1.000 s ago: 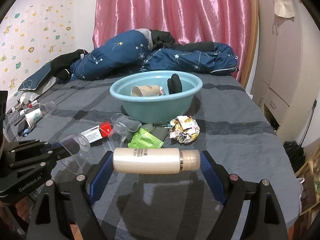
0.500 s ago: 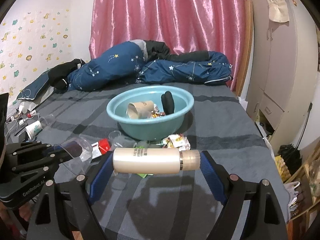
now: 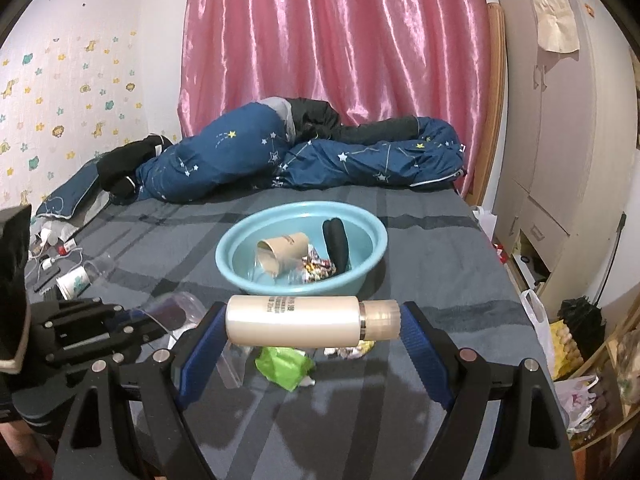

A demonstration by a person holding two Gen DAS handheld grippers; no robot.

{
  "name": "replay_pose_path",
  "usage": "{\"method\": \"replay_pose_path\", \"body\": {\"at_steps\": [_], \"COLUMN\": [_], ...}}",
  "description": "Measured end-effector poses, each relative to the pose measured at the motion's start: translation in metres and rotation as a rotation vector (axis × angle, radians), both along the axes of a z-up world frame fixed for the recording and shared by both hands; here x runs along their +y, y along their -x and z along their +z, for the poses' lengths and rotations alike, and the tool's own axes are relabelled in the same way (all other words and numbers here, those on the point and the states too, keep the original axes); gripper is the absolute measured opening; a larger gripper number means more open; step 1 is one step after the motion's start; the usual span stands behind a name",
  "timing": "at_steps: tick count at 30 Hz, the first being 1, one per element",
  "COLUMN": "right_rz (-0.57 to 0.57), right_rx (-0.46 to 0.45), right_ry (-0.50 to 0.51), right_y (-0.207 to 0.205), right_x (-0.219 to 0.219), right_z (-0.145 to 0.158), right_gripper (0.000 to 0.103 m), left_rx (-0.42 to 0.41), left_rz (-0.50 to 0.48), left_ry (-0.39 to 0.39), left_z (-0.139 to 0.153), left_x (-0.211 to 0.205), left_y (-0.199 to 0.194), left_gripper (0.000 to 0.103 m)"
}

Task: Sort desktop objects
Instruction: 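Carry the bottle with the right gripper while the left gripper carries the clear cup over the basin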

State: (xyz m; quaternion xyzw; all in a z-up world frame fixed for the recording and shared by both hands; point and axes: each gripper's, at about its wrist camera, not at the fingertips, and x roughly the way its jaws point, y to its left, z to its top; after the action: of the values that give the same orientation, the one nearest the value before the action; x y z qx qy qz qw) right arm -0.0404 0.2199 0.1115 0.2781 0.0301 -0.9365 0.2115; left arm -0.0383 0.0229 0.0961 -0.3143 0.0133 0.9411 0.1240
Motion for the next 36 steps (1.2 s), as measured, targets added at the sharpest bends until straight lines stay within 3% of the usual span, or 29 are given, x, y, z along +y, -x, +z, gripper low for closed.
{"method": "replay_pose_path", "body": {"at_steps": [24,36], "right_rz": [0.004,0.033], "right_rx": [-0.007,-0.058], "right_ry": [0.023,0.024], "right_y": [0.09,0.155], "right_x": [-0.024,-0.051], "right_z": [0.034,0.028], "right_gripper": [0.088,0.088], "left_rx": [-0.024,-0.068], "left_rz": [0.005,0.018], "left_ry": [-0.008,-0.002], "left_z": [0.018,0.008], "left_x": [-0.015,-0.026], "left_y": [0.091,0.153], "left_gripper": [0.005,0.005]}}
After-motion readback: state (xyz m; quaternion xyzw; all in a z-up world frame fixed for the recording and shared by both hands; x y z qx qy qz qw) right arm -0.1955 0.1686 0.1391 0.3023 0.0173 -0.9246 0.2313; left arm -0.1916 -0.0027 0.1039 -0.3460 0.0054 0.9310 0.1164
